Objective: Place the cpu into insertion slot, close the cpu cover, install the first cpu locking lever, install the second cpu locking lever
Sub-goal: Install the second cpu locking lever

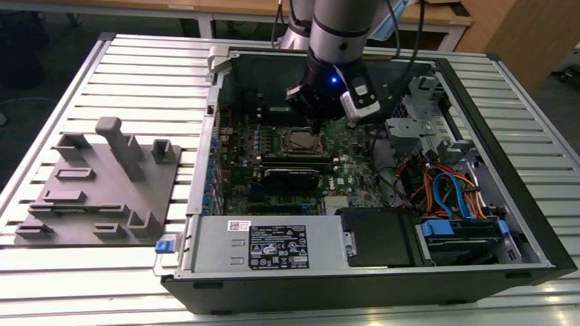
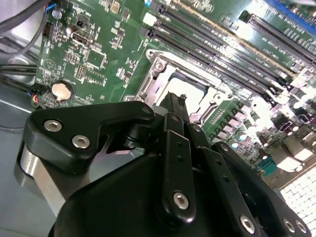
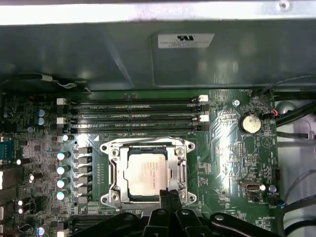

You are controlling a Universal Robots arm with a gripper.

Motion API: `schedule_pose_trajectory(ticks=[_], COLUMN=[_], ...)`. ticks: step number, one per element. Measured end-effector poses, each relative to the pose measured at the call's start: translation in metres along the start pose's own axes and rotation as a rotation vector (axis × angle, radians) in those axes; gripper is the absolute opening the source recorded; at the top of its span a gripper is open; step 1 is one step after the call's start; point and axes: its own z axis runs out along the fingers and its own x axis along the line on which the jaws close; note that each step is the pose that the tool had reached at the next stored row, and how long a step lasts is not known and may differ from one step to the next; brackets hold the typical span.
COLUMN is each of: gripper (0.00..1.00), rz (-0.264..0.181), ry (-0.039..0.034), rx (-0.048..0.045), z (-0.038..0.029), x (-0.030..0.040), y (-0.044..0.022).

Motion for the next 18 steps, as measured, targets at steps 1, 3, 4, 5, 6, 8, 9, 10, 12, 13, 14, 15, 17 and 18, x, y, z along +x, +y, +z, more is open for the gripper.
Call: schedule_pose_trajectory(ticks=[1, 3, 4, 5, 6, 8, 9, 10, 12, 13, 14, 15, 17, 18], gripper=[0.10, 0.10, 0.10, 0.10, 0.10, 0.10, 0.10, 0.10, 0.10, 0.10, 0.10, 0.10, 0.10, 0.10], rz=[0.000, 0.000, 0.000, 0.000, 0.000, 0.000, 0.000, 0.000, 0.000, 0.000, 0.000, 0.000, 0.000, 0.000], ry=[0.0000, 0.0000, 0.0000, 0.0000, 0.0000, 0.0000, 0.0000, 0.0000, 0.0000, 0.0000, 0.0000, 0.0000, 0.0000, 0.0001], rx=[0.0000, 0.0001, 0.0000, 0.0000, 0.0001, 0.0000, 0.0002, 0.0001, 0.0000, 0.0001, 0.0001, 0.0001, 0.0000, 0.0001], z=[-0.0001, -0.0003, -0.0004, -0.0004, -0.0004, -0.0004, -0.0005, -0.0005, -0.0004, -0.0004, -0.0004, -0.0004, -0.0005, -0.0005], x=[-0.0001, -0.0002, -0.0002, -0.0002, -0.0002, -0.0002, -0.0002, -0.0002, -0.0002, -0.0002, -0.0002, -0.0002, -0.0003, -0.0003], y=[-0.0015, -0.0042, -0.0051, -0.0054, -0.0054, -0.0054, -0.0055, -0.0055, -0.0055, -0.0055, -0.0055, -0.0056, -0.0062, -0.0067])
